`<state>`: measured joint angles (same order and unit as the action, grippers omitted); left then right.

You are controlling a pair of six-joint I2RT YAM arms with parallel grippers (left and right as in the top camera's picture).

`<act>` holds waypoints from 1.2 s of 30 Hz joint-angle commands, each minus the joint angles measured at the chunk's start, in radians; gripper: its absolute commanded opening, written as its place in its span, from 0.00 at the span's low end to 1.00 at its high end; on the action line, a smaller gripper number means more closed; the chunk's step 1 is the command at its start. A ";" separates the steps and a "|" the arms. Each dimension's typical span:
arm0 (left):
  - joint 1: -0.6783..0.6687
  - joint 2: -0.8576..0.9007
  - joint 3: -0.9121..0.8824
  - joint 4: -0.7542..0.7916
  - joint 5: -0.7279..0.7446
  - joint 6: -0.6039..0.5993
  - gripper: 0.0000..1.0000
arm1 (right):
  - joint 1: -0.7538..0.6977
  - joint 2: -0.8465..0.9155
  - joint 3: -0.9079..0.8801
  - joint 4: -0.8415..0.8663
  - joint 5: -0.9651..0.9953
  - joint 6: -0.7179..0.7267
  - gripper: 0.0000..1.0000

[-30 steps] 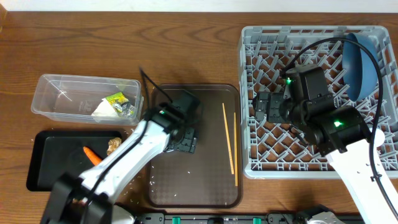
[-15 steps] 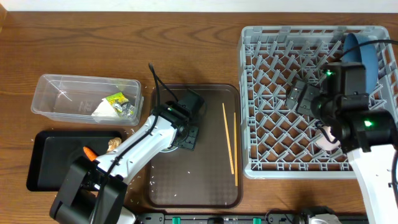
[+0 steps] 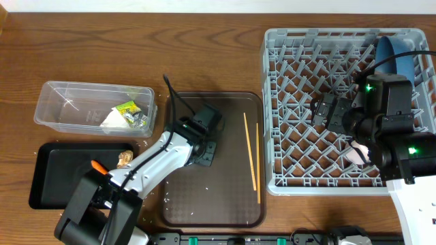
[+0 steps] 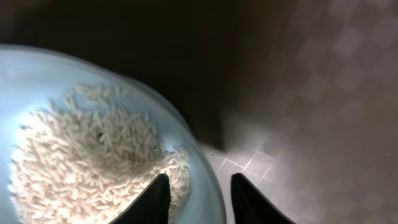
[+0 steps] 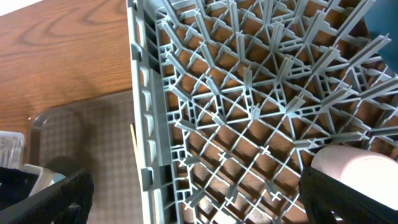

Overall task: Sort waste into correct bins and load items into the dishwasher rack
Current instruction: 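Grasp the rim of the light-blue rice bowl with the left gripper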

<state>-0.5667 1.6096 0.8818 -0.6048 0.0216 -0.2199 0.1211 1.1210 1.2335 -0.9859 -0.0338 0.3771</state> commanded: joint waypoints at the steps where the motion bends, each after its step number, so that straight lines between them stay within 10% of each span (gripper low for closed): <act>1: -0.002 0.005 -0.014 0.002 -0.011 0.006 0.19 | -0.004 -0.009 0.004 -0.003 -0.009 -0.019 0.99; 3: -0.002 0.005 -0.014 0.005 -0.011 0.006 0.06 | -0.004 -0.009 0.004 -0.003 -0.009 -0.019 0.99; 36: 0.037 -0.410 0.039 -0.231 0.016 -0.200 0.06 | -0.004 -0.009 0.004 0.006 -0.008 -0.019 0.99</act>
<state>-0.5079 1.1717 0.8886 -0.8375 0.0296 -0.4156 0.1211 1.1210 1.2335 -0.9821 -0.0345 0.3733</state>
